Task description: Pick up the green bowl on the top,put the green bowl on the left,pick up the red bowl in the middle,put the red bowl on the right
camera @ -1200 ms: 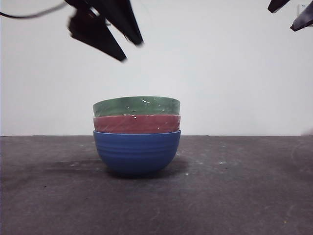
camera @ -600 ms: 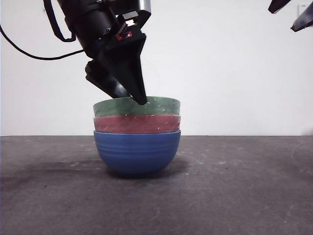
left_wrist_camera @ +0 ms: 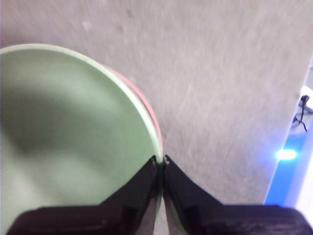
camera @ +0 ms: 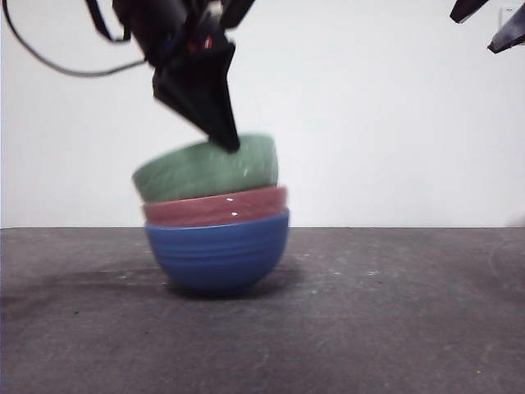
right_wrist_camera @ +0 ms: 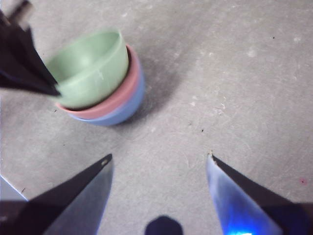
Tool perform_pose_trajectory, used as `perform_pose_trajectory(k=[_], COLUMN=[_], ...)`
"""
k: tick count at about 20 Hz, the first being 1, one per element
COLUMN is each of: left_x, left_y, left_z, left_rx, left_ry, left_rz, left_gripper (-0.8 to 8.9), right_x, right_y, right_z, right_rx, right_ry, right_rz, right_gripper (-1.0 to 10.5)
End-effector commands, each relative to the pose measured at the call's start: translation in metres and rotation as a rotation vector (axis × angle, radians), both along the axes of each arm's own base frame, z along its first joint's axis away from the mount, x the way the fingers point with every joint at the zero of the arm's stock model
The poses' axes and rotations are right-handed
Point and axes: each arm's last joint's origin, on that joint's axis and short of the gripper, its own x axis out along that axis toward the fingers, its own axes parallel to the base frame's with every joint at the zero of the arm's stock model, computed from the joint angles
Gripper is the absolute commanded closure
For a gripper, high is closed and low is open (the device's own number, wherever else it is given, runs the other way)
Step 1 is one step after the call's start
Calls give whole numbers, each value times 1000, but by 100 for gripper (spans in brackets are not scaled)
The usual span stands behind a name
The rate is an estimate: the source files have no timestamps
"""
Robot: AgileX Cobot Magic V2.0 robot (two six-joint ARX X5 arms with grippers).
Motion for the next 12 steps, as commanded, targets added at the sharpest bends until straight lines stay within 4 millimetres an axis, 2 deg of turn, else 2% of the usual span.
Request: perform_pose_trajectory(k=[1, 4, 7, 9, 12], left_x=[-4, -22, -53, -72, -95], left_y=[-1, 14, 40, 58, 78], left_z=[33, 75, 100, 102, 75], left_rx=[-21, -37, -5, 27, 41], left_ry=[-15, -30, -77, -122, -142], left_rz=[-3, 79, 169, 259, 396], left_gripper=[823, 822, 823, 822, 823], right_x=[0, 0, 0, 0, 0], right_y=[0, 0, 0, 0, 0], right_z=[1, 1, 1, 1, 1], right_rx=[6, 5, 5, 5, 6], right_ry=[-2, -2, -1, -1, -1], right_rz=[0, -1, -1, -1, -1], right_gripper=[635, 635, 635, 635, 635])
